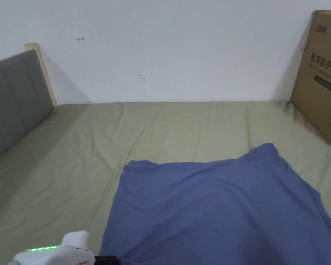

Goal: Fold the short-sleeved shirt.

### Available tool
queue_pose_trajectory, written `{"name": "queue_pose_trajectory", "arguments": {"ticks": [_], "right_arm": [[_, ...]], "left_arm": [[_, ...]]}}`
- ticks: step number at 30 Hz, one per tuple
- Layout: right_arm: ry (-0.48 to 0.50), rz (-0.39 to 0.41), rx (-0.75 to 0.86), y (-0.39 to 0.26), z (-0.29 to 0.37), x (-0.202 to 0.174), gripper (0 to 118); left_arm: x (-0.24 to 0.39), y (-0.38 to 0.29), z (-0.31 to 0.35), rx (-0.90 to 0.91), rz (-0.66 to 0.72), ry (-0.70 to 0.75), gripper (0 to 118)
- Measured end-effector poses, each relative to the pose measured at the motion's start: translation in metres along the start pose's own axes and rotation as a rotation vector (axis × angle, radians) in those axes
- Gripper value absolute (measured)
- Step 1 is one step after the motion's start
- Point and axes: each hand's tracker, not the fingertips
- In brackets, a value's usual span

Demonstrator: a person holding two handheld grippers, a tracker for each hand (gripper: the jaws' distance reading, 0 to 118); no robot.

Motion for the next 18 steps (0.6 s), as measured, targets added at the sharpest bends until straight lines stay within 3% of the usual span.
{"name": "queue_pose_trajectory", "arguments": {"ticks": [1,2,3,4,5,6,8,11,13,14,15,16,17,18], "right_arm": [[-0.009,0.002,-0.01,-0.002,-0.001,0.001,0],[-0.015,0.004,-0.023,-0.003,-0.002,0.003,0],[-0.019,0.007,-0.034,-0.004,-0.003,0.005,0],[-0.025,0.009,-0.039,-0.005,-0.003,0.007,0],[-0.034,0.011,-0.042,-0.005,-0.003,0.009,0],[-0.044,0.01,-0.04,-0.004,-0.002,0.012,0],[-0.067,0.021,-0.03,-0.002,0.0,0.022,0],[-0.109,0.031,-0.066,0.003,-0.009,0.051,0],[-0.133,-0.015,-0.214,0.004,-0.027,0.079,0],[-0.153,-0.025,-0.277,0.002,-0.037,0.091,15],[-0.166,-0.015,-0.335,-0.002,-0.048,0.107,66],[-0.196,-0.006,-0.391,-0.007,-0.058,0.117,107],[-0.214,0.014,-0.471,-0.014,-0.07,0.125,117],[-0.228,0.047,-0.448,-0.014,-0.078,0.13,116]], "left_arm": [[0.001,-0.001,-0.009,-0.025,0.0,0.019,107],[0.002,0.001,-0.025,-0.052,-0.002,0.048,93],[0.002,0.003,-0.032,-0.082,-0.02,0.036,56],[0.004,0.001,-0.036,-0.064,-0.044,0.027,56],[0.008,-0.002,-0.036,-0.049,-0.086,0.054,41],[0.009,-0.005,-0.032,-0.032,-0.102,0.078,19],[0.014,-0.01,-0.021,-0.018,-0.087,0.045,9],[0.016,-0.014,0.004,0.104,-0.085,0.009,6],[0.016,-0.014,0.017,0.167,-0.079,0.01,6],[0.016,-0.014,0.021,0.19,-0.06,0.003,6],[0.015,-0.014,0.025,0.209,-0.042,-0.016,6],[0.016,-0.015,0.028,0.218,-0.03,-0.032,6],[0.016,-0.015,0.031,0.224,-0.034,-0.035,6],[0.026,-0.017,0.037,0.225,-0.04,-0.035,6]]}}
